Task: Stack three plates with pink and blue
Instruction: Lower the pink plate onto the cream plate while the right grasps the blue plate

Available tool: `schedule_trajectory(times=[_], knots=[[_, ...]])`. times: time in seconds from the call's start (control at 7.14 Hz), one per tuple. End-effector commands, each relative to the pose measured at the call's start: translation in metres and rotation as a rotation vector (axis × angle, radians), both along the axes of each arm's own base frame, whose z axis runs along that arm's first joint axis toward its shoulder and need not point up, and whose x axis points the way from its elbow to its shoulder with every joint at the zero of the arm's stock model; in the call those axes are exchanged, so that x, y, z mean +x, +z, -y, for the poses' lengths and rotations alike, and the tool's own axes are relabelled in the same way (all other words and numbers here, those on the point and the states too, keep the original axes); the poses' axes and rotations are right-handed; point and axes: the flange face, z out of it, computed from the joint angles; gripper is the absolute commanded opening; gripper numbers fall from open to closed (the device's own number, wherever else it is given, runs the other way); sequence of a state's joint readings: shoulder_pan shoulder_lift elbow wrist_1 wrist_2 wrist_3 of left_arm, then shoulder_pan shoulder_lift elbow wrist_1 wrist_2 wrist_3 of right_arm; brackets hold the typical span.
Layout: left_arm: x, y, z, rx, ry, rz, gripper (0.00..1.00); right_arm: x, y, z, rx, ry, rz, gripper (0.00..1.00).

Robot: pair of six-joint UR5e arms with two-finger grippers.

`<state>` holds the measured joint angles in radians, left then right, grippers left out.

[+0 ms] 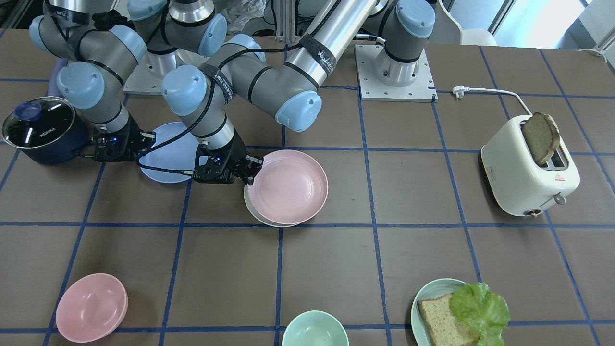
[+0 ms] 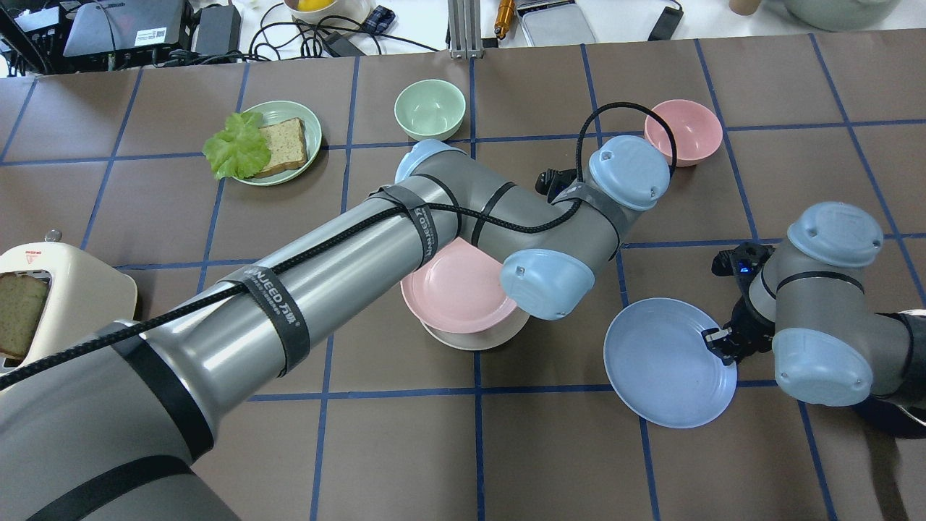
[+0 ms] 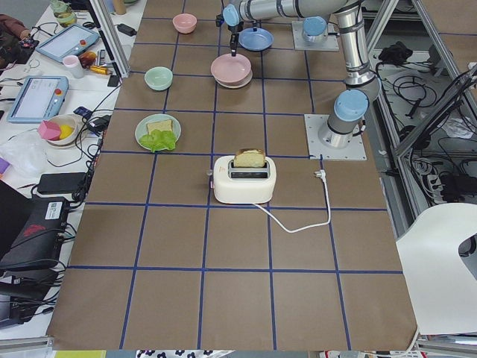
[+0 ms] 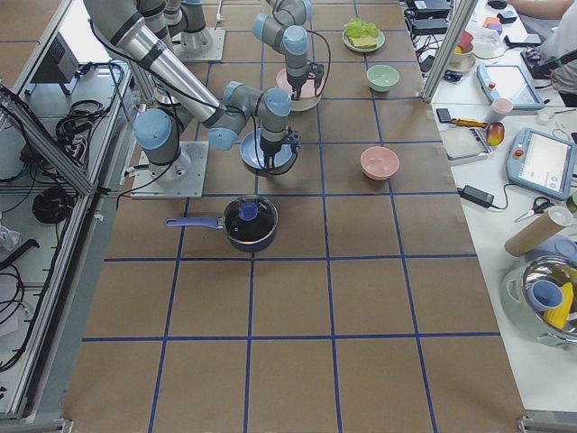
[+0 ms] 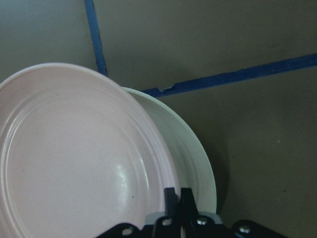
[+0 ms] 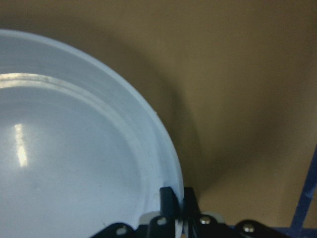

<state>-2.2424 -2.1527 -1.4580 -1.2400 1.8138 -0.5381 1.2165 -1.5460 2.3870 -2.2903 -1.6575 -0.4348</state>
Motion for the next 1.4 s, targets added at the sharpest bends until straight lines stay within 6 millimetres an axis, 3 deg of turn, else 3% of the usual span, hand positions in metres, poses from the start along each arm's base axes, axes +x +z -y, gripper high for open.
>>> schedule_trajectory(times=[0.0, 0.7, 1.26], knots=[[-0.001, -0.006, -0.004, 0.008, 0.046, 0.014, 0.0, -0.002, 0.005, 0.005, -0.019, 0.004, -0.009, 0.0], [-0.006, -0.017, 0.0, 0.016, 0.051, 0.003, 0.0, -0.024, 0.06, 0.054, -0.072, 0.007, -0.066, 0.0], [-0.012, -0.026, 0.011, 0.009, 0.051, 0.011, 0.0, -0.035, 0.076, 0.084, -0.036, 0.009, -0.058, 0.0]])
